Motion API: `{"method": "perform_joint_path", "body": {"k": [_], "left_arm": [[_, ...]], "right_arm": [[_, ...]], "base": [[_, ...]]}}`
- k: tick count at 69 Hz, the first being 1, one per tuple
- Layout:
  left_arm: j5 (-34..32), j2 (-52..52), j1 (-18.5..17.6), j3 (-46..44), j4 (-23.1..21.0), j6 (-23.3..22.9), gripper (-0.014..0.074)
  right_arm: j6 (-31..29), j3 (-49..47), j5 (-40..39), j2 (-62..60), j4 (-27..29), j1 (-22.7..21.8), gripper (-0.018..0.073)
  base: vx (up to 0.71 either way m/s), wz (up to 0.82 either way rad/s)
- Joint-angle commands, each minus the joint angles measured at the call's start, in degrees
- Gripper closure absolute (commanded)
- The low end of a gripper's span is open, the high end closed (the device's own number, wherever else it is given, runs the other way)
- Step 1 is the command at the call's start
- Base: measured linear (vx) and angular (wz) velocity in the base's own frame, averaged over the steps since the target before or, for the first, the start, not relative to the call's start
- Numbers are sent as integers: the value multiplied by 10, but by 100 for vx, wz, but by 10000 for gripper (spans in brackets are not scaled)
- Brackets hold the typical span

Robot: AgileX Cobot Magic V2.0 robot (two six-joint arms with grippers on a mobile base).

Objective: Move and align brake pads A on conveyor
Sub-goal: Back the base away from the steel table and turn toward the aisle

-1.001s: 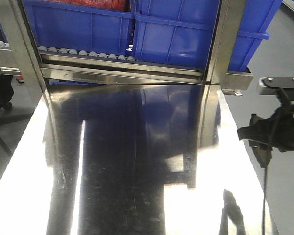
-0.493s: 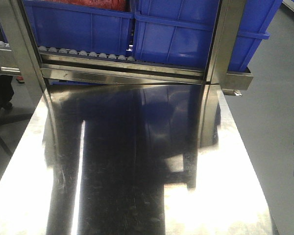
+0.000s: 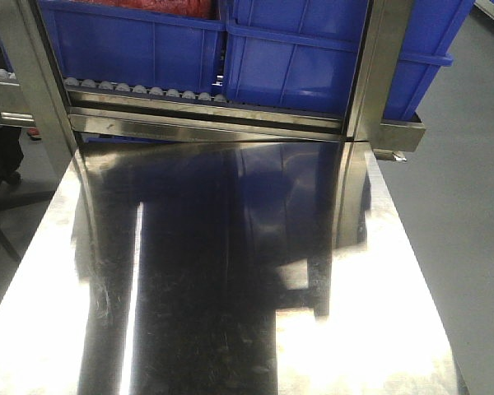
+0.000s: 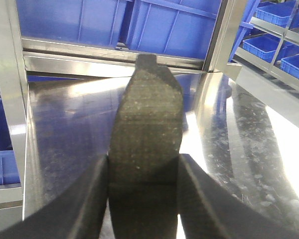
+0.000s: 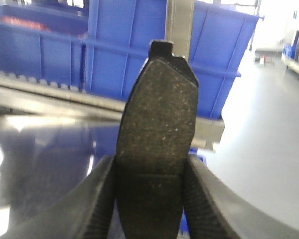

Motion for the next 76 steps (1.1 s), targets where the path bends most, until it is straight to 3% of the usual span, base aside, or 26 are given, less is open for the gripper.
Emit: {"method": "perform_joint_path", "body": {"k": [1,45,76], "left_arm": [[-55,7,-1,-14,1,0,602],[-54,7,-1,-14,2,0,602],[-54,7,-1,-14,2,0,602]], "right_arm": [[-5,-16,-64,-1,-2,-4,565],[-5,-16,-63,-1,-2,-4,565],[-5,-16,-62,-1,-2,-4,565]], "base": [[0,0],[-1,3],[-17,61]]}}
